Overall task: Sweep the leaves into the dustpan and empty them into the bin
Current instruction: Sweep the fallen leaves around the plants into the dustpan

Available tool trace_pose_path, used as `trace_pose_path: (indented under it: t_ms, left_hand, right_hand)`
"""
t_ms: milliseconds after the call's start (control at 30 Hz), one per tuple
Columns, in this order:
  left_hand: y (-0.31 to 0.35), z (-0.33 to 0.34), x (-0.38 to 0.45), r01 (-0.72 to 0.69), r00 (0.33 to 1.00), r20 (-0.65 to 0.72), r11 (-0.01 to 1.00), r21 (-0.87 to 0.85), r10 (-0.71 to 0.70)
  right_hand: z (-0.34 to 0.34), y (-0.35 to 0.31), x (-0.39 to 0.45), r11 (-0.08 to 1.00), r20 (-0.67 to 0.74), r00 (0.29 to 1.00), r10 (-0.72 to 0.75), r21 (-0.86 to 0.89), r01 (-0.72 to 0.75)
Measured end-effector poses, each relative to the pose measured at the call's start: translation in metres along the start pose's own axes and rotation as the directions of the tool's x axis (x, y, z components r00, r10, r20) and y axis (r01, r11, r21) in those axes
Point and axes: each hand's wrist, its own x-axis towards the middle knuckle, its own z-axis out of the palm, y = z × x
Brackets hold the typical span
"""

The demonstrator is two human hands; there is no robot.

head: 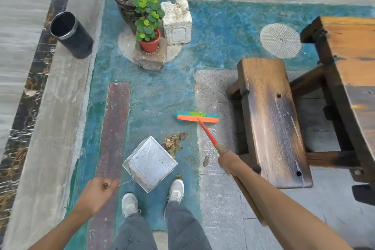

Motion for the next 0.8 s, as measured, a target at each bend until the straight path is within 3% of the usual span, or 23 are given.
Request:
trace_pose_path:
  t_ms: [100, 267, 433, 567, 800]
  left_hand:
    - [-0.003, -0.001, 0.000, -0.021, 1.000, 0.008, 1.000, 0.011, 0.021]
    - [-0.020, -0.006, 0.004, -0.030, 0.999, 0.020, 0.999, 0.028, 0.029]
    - [-0.046, -0.020, 0.005, -0.014, 1.000, 0.001, 1.000, 0.003, 0.014]
    - [-0.063, -0.030, 0.003, 0.001, 1.000, -0.023, 0.999, -0.032, -0.002]
    - [-0.103, -0.052, 0.000, 0.038, 0.999, -0.033, 0.996, -0.079, -0.041]
  right_hand:
    - [0.034, -0.010, -0.020, 0.989, 0.081, 0.997, -0.020, -0.144, 0.031]
    - [0.062, 0.013, -0.059, 0.994, 0.234, 0.971, 0.037, -0.112, -0.011]
    - [0.064, 0.042, -0.086, 0.999, 0.182, 0.982, 0.046, 0.013, -0.049]
    - [0.060, 0.048, -0.097, 0.978, 0.150, 0.972, 0.183, 0.068, -0.195]
    - [0.088, 0.053, -0.088, 0.944, 0.135, 0.945, 0.297, 0.105, -0.311]
